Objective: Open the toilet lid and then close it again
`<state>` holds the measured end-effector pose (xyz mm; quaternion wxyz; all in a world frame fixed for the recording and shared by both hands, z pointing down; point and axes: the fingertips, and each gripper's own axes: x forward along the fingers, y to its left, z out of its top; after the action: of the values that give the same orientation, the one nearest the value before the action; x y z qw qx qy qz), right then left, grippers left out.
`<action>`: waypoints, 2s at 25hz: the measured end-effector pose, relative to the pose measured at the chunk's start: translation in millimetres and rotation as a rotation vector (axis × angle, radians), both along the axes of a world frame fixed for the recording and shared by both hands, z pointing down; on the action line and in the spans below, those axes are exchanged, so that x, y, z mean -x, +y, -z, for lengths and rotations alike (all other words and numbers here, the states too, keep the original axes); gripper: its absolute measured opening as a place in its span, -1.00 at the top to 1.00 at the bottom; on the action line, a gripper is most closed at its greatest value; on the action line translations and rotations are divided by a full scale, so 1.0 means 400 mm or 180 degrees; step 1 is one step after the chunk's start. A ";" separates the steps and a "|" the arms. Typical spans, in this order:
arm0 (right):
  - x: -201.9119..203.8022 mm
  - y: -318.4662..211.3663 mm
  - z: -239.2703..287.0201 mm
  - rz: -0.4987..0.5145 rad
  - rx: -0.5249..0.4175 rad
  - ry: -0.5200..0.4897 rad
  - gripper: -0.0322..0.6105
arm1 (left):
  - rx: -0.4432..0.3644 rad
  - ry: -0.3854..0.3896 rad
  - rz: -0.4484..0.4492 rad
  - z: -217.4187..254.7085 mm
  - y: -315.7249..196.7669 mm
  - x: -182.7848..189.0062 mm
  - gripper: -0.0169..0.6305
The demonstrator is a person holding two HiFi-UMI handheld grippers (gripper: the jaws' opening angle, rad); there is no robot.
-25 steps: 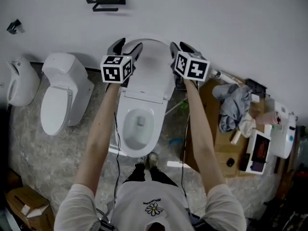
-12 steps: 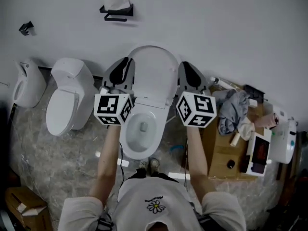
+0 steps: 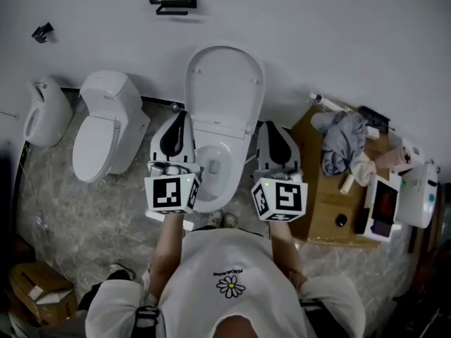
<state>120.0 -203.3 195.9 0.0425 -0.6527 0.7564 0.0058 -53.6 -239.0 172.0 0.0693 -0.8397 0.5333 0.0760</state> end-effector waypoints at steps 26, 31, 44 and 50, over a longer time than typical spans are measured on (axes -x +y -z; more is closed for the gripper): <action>0.015 -0.044 -0.060 0.0160 0.0255 -0.0001 0.78 | 0.0390 0.0001 0.0099 -0.093 -0.037 0.024 0.86; -0.021 -0.182 -0.044 0.0085 0.0264 0.0129 0.77 | 0.0334 -0.0055 -0.0040 -0.077 -0.151 -0.008 0.86; -0.083 -0.618 -0.198 0.0195 0.1080 0.0544 0.35 | 0.0712 -0.0707 -0.0382 -0.215 -0.626 -0.127 0.17; -0.139 -0.762 -0.319 0.0028 0.1440 0.0699 0.31 | 0.1051 -0.0810 -0.0502 -0.341 -0.806 -0.132 0.17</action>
<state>175.6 -508.0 323.4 -0.1870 -0.6378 0.7414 -0.0929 -0.7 -561.4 308.4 -0.0086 -0.8815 0.4582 -0.1137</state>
